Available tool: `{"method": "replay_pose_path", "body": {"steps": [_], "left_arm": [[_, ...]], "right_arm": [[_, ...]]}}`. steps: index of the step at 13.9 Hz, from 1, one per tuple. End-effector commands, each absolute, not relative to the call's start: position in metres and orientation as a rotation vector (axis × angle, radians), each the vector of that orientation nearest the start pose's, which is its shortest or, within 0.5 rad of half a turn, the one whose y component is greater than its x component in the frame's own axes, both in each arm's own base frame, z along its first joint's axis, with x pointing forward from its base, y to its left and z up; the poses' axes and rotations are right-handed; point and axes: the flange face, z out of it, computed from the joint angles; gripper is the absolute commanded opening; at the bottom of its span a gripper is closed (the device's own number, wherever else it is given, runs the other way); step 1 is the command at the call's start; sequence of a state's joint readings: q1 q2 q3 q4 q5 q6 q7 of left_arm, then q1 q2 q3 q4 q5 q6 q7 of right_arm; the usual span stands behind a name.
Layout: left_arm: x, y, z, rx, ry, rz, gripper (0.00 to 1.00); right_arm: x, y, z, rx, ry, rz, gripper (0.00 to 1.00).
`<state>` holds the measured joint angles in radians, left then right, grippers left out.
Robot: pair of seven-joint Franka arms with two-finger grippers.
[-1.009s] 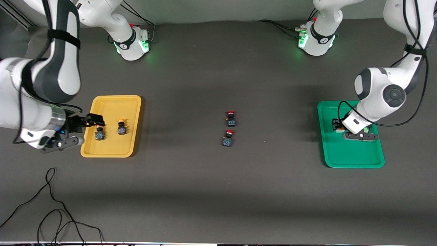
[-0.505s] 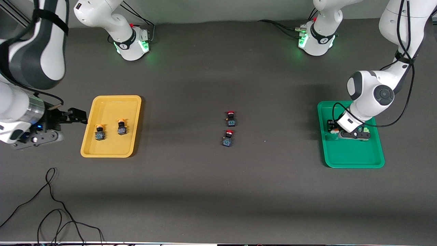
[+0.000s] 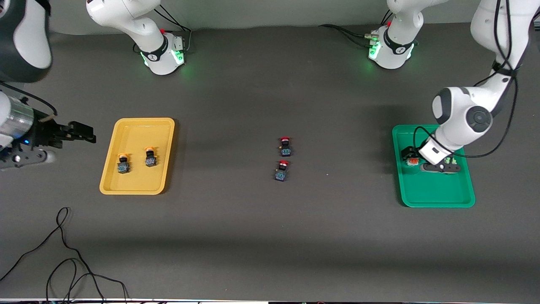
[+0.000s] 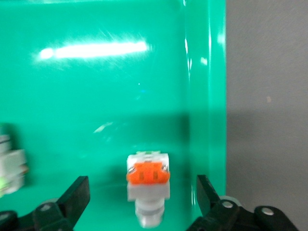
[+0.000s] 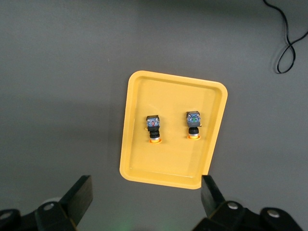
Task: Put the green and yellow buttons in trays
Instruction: 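Open the left gripper over the green tray and lift away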
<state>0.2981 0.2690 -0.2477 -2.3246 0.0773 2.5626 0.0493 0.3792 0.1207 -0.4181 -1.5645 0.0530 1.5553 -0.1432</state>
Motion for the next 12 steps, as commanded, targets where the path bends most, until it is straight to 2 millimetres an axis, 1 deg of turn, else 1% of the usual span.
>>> {"method": "replay_pose_path", "body": {"steps": [1, 2, 3, 4, 5, 7, 8, 9, 10, 11, 12], "left_arm": [[0.537, 0.018, 0.333, -3.100, 0.136, 0.163, 1.00], [0.547, 0.012, 0.369, -3.084, 0.148, 0.277, 1.00], [0.559, 0.006, 0.414, -3.072, 0.155, 0.354, 1.00], [0.567, -0.002, 0.451, -3.064, 0.158, 0.412, 1.00], [0.570, -0.011, 0.479, -3.055, 0.166, 0.445, 1.00], [0.570, -0.015, 0.523, -3.054, 0.167, 0.448, 1.00], [0.570, -0.021, 0.545, -3.055, 0.179, 0.429, 1.00], [0.571, -0.025, 0.568, -3.061, 0.211, 0.383, 1.00], [0.575, -0.027, 0.587, -3.073, 0.206, 0.322, 1.00], [0.574, -0.030, 0.602, -3.077, 0.214, 0.300, 1.00], [0.575, -0.037, 0.604, -3.075, 0.231, 0.306, 1.00]], "right_arm": [[0.561, -0.019, 0.573, -3.116, -0.103, 0.154, 1.00], [0.556, -0.026, 0.578, -3.129, -0.093, 0.143, 1.00], [0.553, -0.029, 0.583, -3.140, -0.087, 0.133, 1.00], [0.551, -0.035, 0.587, -3.140, -0.068, 0.121, 1.00], [0.550, -0.039, 0.589, -3.141, -0.058, 0.119, 1.00], [0.548, -0.043, 0.590, -3.141, -0.039, 0.124, 1.00], [0.547, -0.050, 0.590, -3.141, 0.009, 0.126, 1.00], [0.546, -0.050, 0.591, -3.141, 0.021, 0.128, 1.00], [0.546, -0.048, 0.592, -3.142, 0.019, 0.129, 1.00], [0.546, -0.048, 0.592, -3.142, 0.024, 0.126, 1.00], [0.547, -0.045, 0.593, -3.143, 0.031, 0.124, 1.00]]}}
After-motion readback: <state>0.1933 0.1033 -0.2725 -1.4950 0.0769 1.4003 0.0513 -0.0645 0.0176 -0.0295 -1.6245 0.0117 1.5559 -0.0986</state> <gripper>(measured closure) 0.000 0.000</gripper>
